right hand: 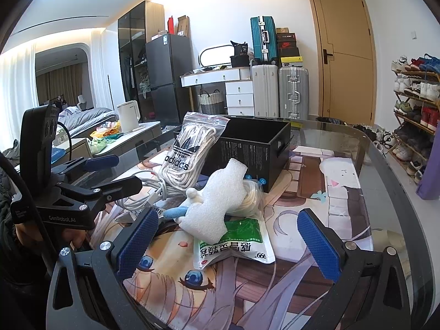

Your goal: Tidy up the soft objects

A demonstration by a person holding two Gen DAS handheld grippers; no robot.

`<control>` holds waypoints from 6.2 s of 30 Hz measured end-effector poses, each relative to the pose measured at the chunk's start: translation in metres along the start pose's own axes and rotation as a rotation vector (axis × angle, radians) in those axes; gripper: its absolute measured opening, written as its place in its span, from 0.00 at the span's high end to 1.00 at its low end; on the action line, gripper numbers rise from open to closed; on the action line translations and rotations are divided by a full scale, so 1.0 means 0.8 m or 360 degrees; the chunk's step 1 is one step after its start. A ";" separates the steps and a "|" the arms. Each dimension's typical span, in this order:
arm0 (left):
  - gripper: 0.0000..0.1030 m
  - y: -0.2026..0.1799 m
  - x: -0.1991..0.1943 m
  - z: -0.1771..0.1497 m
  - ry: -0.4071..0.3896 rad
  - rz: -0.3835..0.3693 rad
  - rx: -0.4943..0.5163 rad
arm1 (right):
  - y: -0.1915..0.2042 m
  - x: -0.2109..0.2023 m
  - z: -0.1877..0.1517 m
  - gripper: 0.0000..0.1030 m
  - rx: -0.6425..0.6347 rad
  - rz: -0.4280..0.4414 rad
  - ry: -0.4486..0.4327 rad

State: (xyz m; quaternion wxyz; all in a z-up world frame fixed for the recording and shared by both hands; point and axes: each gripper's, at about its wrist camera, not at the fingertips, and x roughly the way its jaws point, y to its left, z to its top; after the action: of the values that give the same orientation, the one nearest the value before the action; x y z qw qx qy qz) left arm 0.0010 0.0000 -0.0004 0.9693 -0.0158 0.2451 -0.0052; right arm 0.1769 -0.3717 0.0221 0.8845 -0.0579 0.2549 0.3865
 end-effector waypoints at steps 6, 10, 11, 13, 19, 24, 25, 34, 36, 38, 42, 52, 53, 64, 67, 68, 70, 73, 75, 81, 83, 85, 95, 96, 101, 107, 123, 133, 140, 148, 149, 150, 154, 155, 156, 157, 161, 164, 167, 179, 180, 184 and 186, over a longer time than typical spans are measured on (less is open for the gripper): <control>0.00 0.000 0.000 0.000 0.0000 0.0000 0.0000 | 0.001 0.000 0.000 0.00 -0.0012 0.0001 0.0001; 0.00 0.000 0.000 0.000 0.0000 0.0001 -0.0001 | 0.001 0.000 -0.001 0.00 -0.0011 0.0005 0.0001; 0.00 0.000 0.000 0.000 0.0000 0.0002 -0.0001 | 0.001 0.000 -0.001 0.00 -0.0012 0.0005 0.0001; 0.00 0.000 0.000 0.000 0.0000 0.0001 0.0000 | 0.001 0.000 -0.001 0.00 -0.0013 0.0002 0.0002; 0.00 -0.002 -0.001 0.001 -0.0003 0.0001 0.0003 | 0.000 0.000 -0.001 0.00 -0.0010 0.0003 0.0002; 0.00 -0.002 -0.001 0.000 -0.0002 0.0001 0.0003 | 0.000 0.001 -0.002 0.00 -0.0008 -0.0003 0.0004; 0.00 -0.002 -0.001 0.000 -0.0003 0.0001 0.0003 | 0.000 0.001 -0.002 0.00 -0.0007 -0.0004 0.0005; 0.00 -0.003 -0.003 0.001 -0.0001 0.0002 0.0004 | -0.003 0.005 -0.003 0.00 0.0005 -0.0027 0.0026; 0.00 -0.003 -0.003 0.001 -0.0002 0.0005 0.0005 | -0.003 0.005 -0.002 0.00 0.0009 -0.0034 0.0031; 0.00 -0.003 -0.004 0.000 0.0001 0.0005 0.0005 | -0.004 0.007 0.000 0.00 0.0010 -0.0037 0.0037; 0.00 0.000 -0.004 0.001 0.0010 0.0010 0.0005 | -0.004 0.010 0.002 0.00 0.0016 -0.0052 0.0055; 0.00 0.009 0.001 0.002 0.0032 0.0018 -0.0010 | -0.004 0.013 0.007 0.00 0.0006 -0.0067 0.0092; 0.00 0.010 0.001 0.002 0.0032 0.0019 -0.0014 | -0.004 0.015 0.008 0.00 0.0008 -0.0067 0.0098; 0.00 0.011 0.002 0.002 0.0031 0.0024 0.0003 | -0.013 0.040 0.012 0.00 0.0065 -0.0065 0.0232; 0.00 0.010 0.002 0.001 0.0032 0.0025 0.0003 | -0.016 0.045 0.013 0.00 0.0088 -0.0044 0.0252; 0.00 0.011 0.002 0.001 0.0032 0.0024 0.0001 | -0.017 0.047 0.014 0.00 0.0095 -0.0035 0.0255; 0.00 0.011 0.002 0.001 0.0033 0.0026 0.0001 | -0.017 0.051 0.016 0.01 0.0097 -0.0025 0.0267; 0.00 0.010 0.002 0.001 0.0032 0.0025 0.0006 | -0.015 0.057 0.019 0.07 0.0096 -0.0006 0.0286; 0.00 0.010 0.002 0.001 0.0032 0.0028 0.0009 | -0.015 0.063 0.020 0.11 0.0104 0.0013 0.0301; 0.00 0.009 0.003 0.000 0.0034 0.0028 0.0001 | -0.018 0.079 0.021 0.31 0.0152 0.0060 0.0360; 0.00 0.010 0.003 0.000 0.0034 0.0030 0.0003 | -0.017 0.079 0.022 0.34 0.0144 0.0066 0.0359; 0.00 0.009 0.004 0.000 0.0034 0.0030 0.0007 | -0.015 0.079 0.023 0.35 0.0137 0.0079 0.0358; 0.00 0.008 0.004 0.000 0.0048 0.0027 0.0000 | -0.017 0.081 0.024 0.56 0.0176 0.0157 0.0359; 0.00 0.009 0.004 0.000 0.0052 0.0026 -0.0004 | -0.017 0.080 0.024 0.58 0.0174 0.0160 0.0355; 0.00 0.009 0.006 0.004 0.0076 0.0022 -0.0026 | -0.015 0.076 0.024 0.65 0.0163 0.0153 0.0332; 0.00 0.008 0.010 0.010 0.0105 0.0027 -0.0023 | -0.016 0.064 0.024 0.66 0.0158 0.0138 0.0282; 0.00 -0.004 0.047 0.041 0.0225 0.0055 -0.0025 | -0.030 0.040 0.023 0.66 0.0180 0.0137 0.0204; 0.04 -0.020 0.075 0.051 0.0320 0.0072 0.0040 | -0.031 0.035 0.024 0.66 0.0188 0.0130 0.0188; 0.18 -0.025 0.086 0.055 0.0399 0.0048 0.0027 | -0.032 0.036 0.027 0.66 0.0189 0.0125 0.0188; 0.18 -0.026 0.090 0.066 0.0410 0.0038 0.0034 | -0.033 0.035 0.027 0.66 0.0191 0.0122 0.0185; 0.20 -0.027 0.091 0.067 0.0414 0.0038 0.0038 | -0.033 0.035 0.027 0.66 0.0192 0.0122 0.0185; 0.23 -0.028 0.094 0.067 0.0428 0.0044 0.0045 | -0.033 0.036 0.027 0.66 0.0193 0.0124 0.0187; 0.47 -0.032 0.102 0.066 0.0474 0.0016 0.0056 | -0.034 0.035 0.027 0.66 0.0193 0.0123 0.0188; 0.50 -0.033 0.101 0.066 0.0473 0.0014 0.0063 | -0.034 0.035 0.027 0.66 0.0193 0.0123 0.0187; 0.51 -0.033 0.100 0.065 0.0468 0.0012 0.0066 | -0.034 0.034 0.027 0.66 0.0193 0.0123 0.0187; 0.54 -0.033 0.099 0.066 0.0465 0.0002 0.0066 | -0.034 0.035 0.027 0.66 0.0193 0.0122 0.0187; 0.57 -0.031 0.091 0.066 0.0449 -0.0026 0.0054 | -0.034 0.034 0.027 0.66 0.0191 0.0123 0.0184; 0.57 -0.027 0.083 0.067 0.0419 -0.0038 0.0048 | -0.035 0.032 0.028 0.66 0.0191 0.0122 0.0178; 0.57 -0.023 0.078 0.071 0.0396 -0.0044 0.0034 | -0.035 0.029 0.029 0.66 0.0186 0.0122 0.0168; 0.57 -0.010 0.051 0.086 0.0294 -0.0043 0.0008 | -0.028 0.016 0.050 0.66 0.0150 0.0110 0.0102; 0.57 -0.010 0.050 0.088 0.0291 -0.0040 0.0007 | -0.027 0.015 0.053 0.66 0.0146 0.0109 0.0094; 0.57 -0.005 0.044 0.093 0.0271 -0.0034 -0.0004 | -0.026 0.011 0.062 0.66 0.0135 0.0114 0.0075; 0.57 -0.005 0.042 0.095 0.0262 -0.0031 -0.0007 | -0.025 0.010 0.067 0.66 0.0134 0.0119 0.0069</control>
State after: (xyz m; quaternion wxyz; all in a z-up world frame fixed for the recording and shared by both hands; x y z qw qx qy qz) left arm 0.0668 -0.0025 0.0508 0.9458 -0.0198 0.3239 -0.0155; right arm 0.2176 -0.3647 0.0622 0.8654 -0.0195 0.2920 0.4068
